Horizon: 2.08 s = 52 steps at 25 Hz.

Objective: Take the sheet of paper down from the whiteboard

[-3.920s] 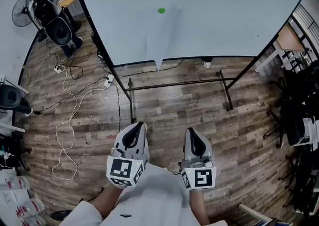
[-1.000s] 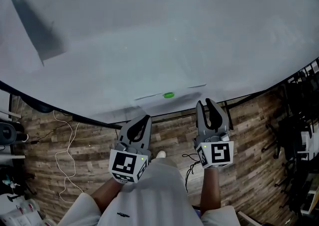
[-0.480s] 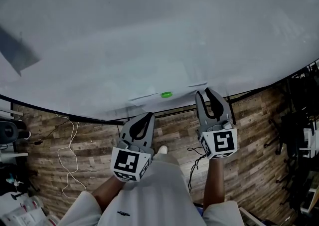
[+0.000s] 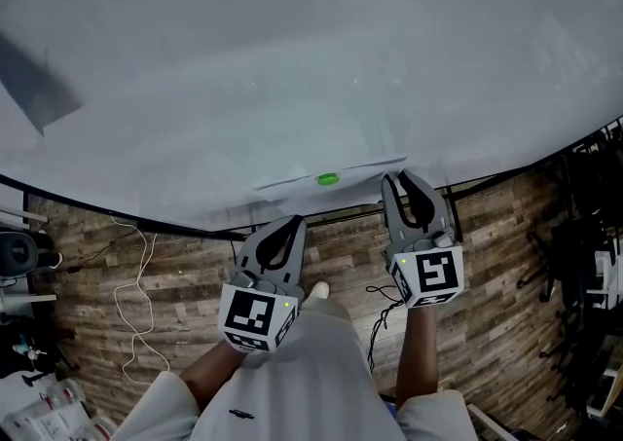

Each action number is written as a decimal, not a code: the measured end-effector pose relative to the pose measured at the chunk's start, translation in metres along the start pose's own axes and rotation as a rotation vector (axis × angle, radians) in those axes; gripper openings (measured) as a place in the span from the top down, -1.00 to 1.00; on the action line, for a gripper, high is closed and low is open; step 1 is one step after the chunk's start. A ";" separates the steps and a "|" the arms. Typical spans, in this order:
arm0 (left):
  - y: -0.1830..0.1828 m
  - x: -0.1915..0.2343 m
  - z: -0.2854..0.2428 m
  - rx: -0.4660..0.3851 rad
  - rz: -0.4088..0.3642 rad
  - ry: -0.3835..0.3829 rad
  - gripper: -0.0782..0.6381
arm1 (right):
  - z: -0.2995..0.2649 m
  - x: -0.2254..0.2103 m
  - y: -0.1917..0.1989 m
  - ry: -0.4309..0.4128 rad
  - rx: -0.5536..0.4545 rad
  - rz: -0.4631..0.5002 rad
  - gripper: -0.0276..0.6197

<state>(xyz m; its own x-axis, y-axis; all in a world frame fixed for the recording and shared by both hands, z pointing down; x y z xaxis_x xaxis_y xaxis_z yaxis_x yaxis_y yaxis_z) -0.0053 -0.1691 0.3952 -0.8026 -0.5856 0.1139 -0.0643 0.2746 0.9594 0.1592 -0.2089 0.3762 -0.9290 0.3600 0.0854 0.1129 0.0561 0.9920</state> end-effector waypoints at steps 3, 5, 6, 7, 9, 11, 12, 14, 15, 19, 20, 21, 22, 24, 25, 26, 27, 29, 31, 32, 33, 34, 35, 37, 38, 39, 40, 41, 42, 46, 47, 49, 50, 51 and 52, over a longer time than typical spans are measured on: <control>-0.001 -0.003 0.004 -0.004 -0.004 0.002 0.76 | 0.004 -0.003 -0.001 0.018 -0.001 -0.002 0.85; -0.003 -0.005 0.005 -0.007 -0.006 0.001 0.76 | 0.007 -0.003 -0.002 0.023 0.001 0.003 0.88; -0.003 -0.005 0.005 -0.009 -0.007 0.000 0.76 | 0.007 -0.003 -0.001 0.027 0.003 0.007 0.88; -0.004 -0.005 0.006 -0.012 -0.008 -0.001 0.76 | 0.008 -0.002 -0.001 0.031 0.006 0.009 0.88; -0.005 -0.006 0.007 -0.019 -0.010 -0.001 0.76 | 0.010 -0.002 0.000 0.040 0.007 0.005 0.88; -0.007 -0.005 0.009 -0.026 -0.012 0.000 0.76 | 0.012 0.000 -0.001 0.051 0.006 0.001 0.88; -0.008 -0.005 0.010 -0.029 -0.014 0.000 0.76 | 0.014 0.002 -0.003 0.057 0.003 0.001 0.88; -0.008 -0.003 0.014 -0.033 -0.017 0.001 0.76 | 0.018 0.007 -0.007 0.070 -0.004 0.004 0.88; -0.009 -0.003 0.015 -0.035 -0.018 0.001 0.76 | 0.020 0.010 -0.009 0.074 -0.008 0.007 0.88; -0.009 -0.007 0.014 -0.038 -0.023 0.018 0.76 | 0.028 0.017 -0.013 0.071 -0.017 0.003 0.88; -0.010 -0.008 0.014 -0.038 -0.025 0.023 0.76 | 0.029 0.018 -0.013 0.070 -0.019 -0.002 0.88; -0.011 -0.009 0.014 -0.040 -0.027 0.025 0.76 | 0.031 0.020 -0.013 0.071 -0.021 -0.008 0.88; -0.012 -0.009 0.014 -0.042 -0.030 0.027 0.76 | 0.032 0.022 -0.013 0.073 -0.025 -0.015 0.88; -0.014 -0.011 0.013 -0.049 -0.029 0.035 0.76 | 0.036 0.025 -0.015 0.076 -0.035 -0.027 0.89; -0.016 -0.012 0.013 -0.052 -0.023 0.044 0.76 | 0.037 0.027 -0.015 0.078 -0.039 -0.031 0.89; -0.018 -0.014 0.012 -0.055 -0.013 0.057 0.76 | 0.038 0.028 -0.016 0.080 -0.042 -0.034 0.88; -0.020 -0.016 0.012 -0.058 0.000 0.074 0.76 | 0.039 0.029 -0.017 0.082 -0.043 -0.035 0.88; -0.025 -0.021 0.010 -0.064 0.030 0.108 0.76 | 0.041 0.030 -0.018 0.086 -0.043 -0.037 0.88; -0.027 -0.024 0.009 -0.066 0.066 0.139 0.73 | 0.041 0.032 -0.018 0.089 -0.043 -0.037 0.88; -0.028 -0.026 0.009 -0.066 0.086 0.154 0.70 | 0.042 0.032 -0.018 0.089 -0.043 -0.035 0.88; -0.028 -0.027 0.008 -0.065 0.105 0.169 0.66 | 0.042 0.032 -0.018 0.090 -0.044 -0.033 0.88; -0.028 -0.028 0.006 -0.063 0.124 0.183 0.63 | 0.042 0.032 -0.019 0.090 -0.044 -0.031 0.88; -0.029 -0.029 0.004 -0.061 0.143 0.198 0.62 | 0.042 0.032 -0.019 0.090 -0.044 -0.028 0.88; -0.033 -0.028 0.001 -0.067 0.185 0.228 0.58 | 0.040 0.031 -0.020 0.092 -0.043 -0.025 0.88; -0.036 -0.028 0.000 -0.072 0.214 0.244 0.57 | 0.039 0.031 -0.020 0.094 -0.042 -0.023 0.88; -0.038 -0.028 -0.001 -0.077 0.252 0.263 0.57 | 0.039 0.030 -0.021 0.095 -0.042 -0.021 0.88; -0.040 -0.028 -0.002 -0.078 0.296 0.284 0.56 | 0.040 0.030 -0.021 0.096 -0.042 -0.020 0.88; -0.041 -0.028 -0.004 -0.077 0.343 0.304 0.55 | 0.040 0.030 -0.021 0.097 -0.042 -0.020 0.88; -0.042 -0.028 -0.005 -0.074 0.388 0.322 0.55 | 0.040 0.030 -0.021 0.097 -0.041 -0.019 0.88; -0.043 -0.024 -0.014 -0.058 0.524 0.365 0.54 | 0.039 0.030 -0.021 0.093 -0.043 -0.008 0.88; -0.043 -0.022 -0.016 -0.057 0.561 0.378 0.52 | 0.039 0.030 -0.021 0.094 -0.042 -0.006 0.88; -0.045 -0.019 -0.020 -0.060 0.630 0.407 0.48 | 0.038 0.029 -0.021 0.095 -0.038 -0.002 0.88; -0.046 -0.019 -0.021 -0.059 0.662 0.424 0.46 | 0.038 0.029 -0.021 0.095 -0.037 -0.001 0.88; -0.046 -0.020 -0.023 -0.056 0.692 0.442 0.45 | 0.039 0.029 -0.021 0.096 -0.036 0.001 0.88; -0.046 -0.021 -0.024 -0.051 0.717 0.458 0.42 | 0.040 0.028 -0.022 0.096 -0.035 0.001 0.88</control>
<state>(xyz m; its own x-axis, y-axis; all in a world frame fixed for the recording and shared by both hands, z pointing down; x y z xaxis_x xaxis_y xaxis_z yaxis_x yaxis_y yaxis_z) 0.0288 -0.1871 0.3549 -0.3191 -0.5369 0.7810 0.4036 0.6686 0.6246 0.1444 -0.1629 0.3534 -0.9586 0.2688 0.0935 0.1032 0.0223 0.9944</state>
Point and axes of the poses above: the fingertips, and each gripper's own axes: z backward along the fingers, x to its left, y out of its underside, the point moved 2 cm from there along z, backward along the fingers, and after that the axes turned 2 degrees about -y, right-handed, at the moved point
